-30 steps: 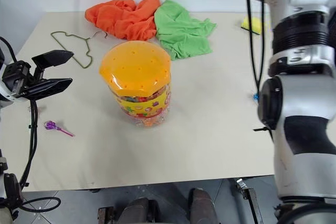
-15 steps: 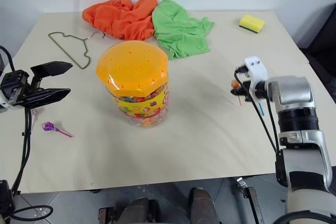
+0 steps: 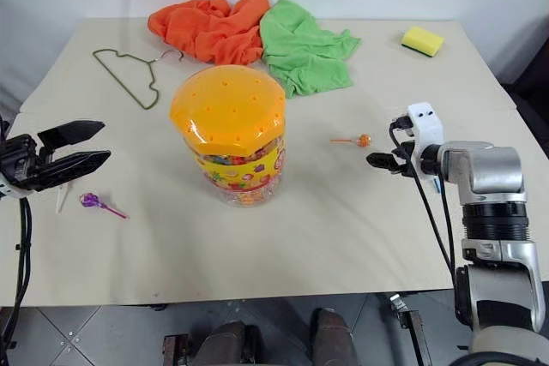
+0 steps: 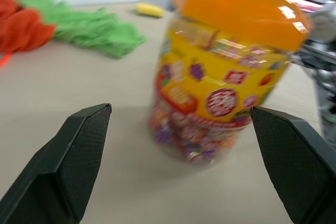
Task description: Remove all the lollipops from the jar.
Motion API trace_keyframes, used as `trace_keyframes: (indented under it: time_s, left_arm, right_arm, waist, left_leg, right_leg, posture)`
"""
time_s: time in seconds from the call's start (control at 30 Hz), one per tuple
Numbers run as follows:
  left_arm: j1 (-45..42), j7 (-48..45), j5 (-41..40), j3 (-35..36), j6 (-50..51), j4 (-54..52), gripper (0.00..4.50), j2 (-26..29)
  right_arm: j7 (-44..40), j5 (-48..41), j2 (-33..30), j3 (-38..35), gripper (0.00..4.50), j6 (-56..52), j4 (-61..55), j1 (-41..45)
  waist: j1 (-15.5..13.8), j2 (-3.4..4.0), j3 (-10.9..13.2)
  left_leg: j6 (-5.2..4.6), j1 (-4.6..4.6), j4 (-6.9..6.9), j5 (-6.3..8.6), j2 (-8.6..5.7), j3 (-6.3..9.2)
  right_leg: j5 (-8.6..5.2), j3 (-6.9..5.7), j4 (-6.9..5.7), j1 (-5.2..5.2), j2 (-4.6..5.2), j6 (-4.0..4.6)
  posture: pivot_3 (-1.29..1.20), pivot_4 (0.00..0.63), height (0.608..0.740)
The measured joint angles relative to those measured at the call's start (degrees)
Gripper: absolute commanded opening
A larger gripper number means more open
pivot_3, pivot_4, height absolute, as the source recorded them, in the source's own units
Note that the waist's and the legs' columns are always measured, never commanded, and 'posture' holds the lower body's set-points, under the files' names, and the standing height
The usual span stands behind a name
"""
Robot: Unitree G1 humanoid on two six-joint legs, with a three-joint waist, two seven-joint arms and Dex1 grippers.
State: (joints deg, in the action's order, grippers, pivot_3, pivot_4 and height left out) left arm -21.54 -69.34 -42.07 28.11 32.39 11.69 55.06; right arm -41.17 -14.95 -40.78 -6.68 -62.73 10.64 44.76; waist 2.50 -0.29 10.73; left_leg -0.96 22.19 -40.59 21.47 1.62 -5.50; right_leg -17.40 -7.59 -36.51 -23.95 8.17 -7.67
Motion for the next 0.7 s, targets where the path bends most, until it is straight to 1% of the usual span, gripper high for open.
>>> trace_keyframes:
  time_s: [0.1,0.23,0.33,0.43,0.53,0.6,0.7]
  left_arm:
    - [0.62,2.57,2.09,-0.11,-1.62,-0.28,4.50,-0.68]
    - [2.15,3.62,3.03,-0.64,-2.77,-0.70,4.50,-2.50]
    - [3.71,4.14,4.13,-1.58,-3.95,-1.34,4.50,-3.07]
    - [4.57,4.47,4.11,-2.13,-4.21,-2.96,4.50,-4.28]
    - [8.16,3.48,3.89,-2.04,-3.91,-6.29,4.50,-4.38]
    - [10.97,3.34,3.62,-2.28,-3.01,-8.85,4.50,-4.83]
    - [14.51,4.19,2.86,-1.43,-2.45,-13.63,4.50,-5.58]
  right_arm:
    - [-1.76,-3.16,-2.10,-2.35,4.46,-0.44,-5.33,-2.07]
    - [-6.27,-7.52,-5.33,-3.98,4.46,0.60,-12.09,-6.52]
    - [-13.98,-11.72,-6.31,-5.21,4.46,7.46,-19.30,-14.31]
    - [-25.56,-15.59,-6.68,-4.55,4.46,17.78,-24.82,-23.35]
    - [-32.17,-13.47,-9.97,-0.49,4.46,26.71,-24.31,-28.19]
    - [-32.74,-10.66,-9.98,1.78,4.46,31.33,-20.37,-27.98]
    - [-31.62,-9.30,-8.52,2.05,4.46,34.25,-15.71,-26.26]
  waist:
    - [-0.71,0.00,0.00]
    - [-1.18,-0.02,-0.01]
    - [-1.23,-0.03,-0.02]
    - [-1.35,-0.04,-0.02]
    - [-1.25,-0.06,-0.03]
    - [-1.12,-0.07,-0.04]
    - [-1.05,-0.06,-0.04]
  left_leg:
    - [0.00,-0.01,-0.02,0.00,-0.01,-0.13]
    - [0.00,0.00,-0.04,0.00,-0.01,-0.19]
    - [0.00,-0.01,-0.02,0.00,0.01,-0.19]
    - [0.00,-0.04,-0.05,0.00,0.00,-0.18]
    - [0.00,-0.11,-0.12,0.00,0.01,-0.21]
    - [0.00,-0.13,-0.15,0.00,0.06,-0.23]
    - [0.00,-0.13,-0.26,0.00,0.12,-0.19]
  right_leg:
    - [0.00,0.01,0.06,0.00,0.00,0.00]
    - [0.00,-0.02,0.11,0.05,-0.01,0.00]
    - [0.00,-0.04,0.48,0.22,-0.09,0.00]
    - [0.01,-0.05,0.55,0.32,-0.10,-0.01]
    - [0.01,-0.02,0.54,0.39,-0.09,-0.02]
    - [0.01,-0.02,0.55,0.41,-0.09,-0.02]
    - [0.01,0.00,0.51,0.42,-0.11,-0.01]
  posture:
    - [0.00,0.150,0.740]
    - [0.00,0.150,0.740]
    - [0.00,0.150,0.740]
    - [0.00,0.150,0.740]
    - [0.00,0.150,0.740]
    - [0.00,0.150,0.740]
    - [0.00,0.150,0.740]
